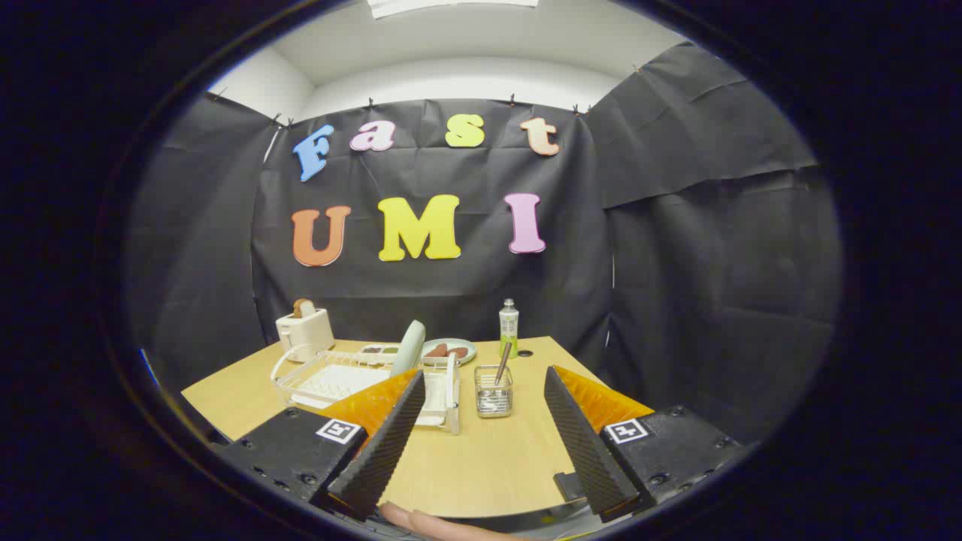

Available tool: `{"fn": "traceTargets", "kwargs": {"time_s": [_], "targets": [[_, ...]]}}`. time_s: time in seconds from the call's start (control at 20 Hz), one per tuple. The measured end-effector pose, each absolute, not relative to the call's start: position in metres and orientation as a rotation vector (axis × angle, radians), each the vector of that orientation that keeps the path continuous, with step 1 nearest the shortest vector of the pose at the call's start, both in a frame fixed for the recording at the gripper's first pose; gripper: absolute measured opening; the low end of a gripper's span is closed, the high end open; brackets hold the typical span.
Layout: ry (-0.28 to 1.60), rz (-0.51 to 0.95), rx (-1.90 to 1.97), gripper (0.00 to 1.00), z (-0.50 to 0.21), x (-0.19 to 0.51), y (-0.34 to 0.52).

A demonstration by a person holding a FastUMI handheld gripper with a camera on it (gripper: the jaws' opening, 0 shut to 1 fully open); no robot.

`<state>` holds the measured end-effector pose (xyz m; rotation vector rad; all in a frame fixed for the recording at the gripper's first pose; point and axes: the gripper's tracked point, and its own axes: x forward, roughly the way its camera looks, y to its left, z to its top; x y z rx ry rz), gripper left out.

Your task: Take the plate from the dish rack, then take the spoon from the basket and place it into the plate.

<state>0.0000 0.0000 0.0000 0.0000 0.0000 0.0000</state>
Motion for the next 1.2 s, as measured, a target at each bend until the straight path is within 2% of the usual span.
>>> {"fn": "traceTargets", "kwargs": {"time_s": [0.55, 0.75, 1.1, 1.2], "targets": [[0.007, 0.022, -0.026, 1.0, -0.012, 0.0, 0.008], [0.051, 0.075, 0.02, 1.0, -0.02, 0.004, 0.017], [0.117, 0.084, 0.032, 1.0, -0.012, 0.043, 0.023], [0.158, 0.126, 0.014, 1.0, -0.01, 0.062, 0.041]]}}
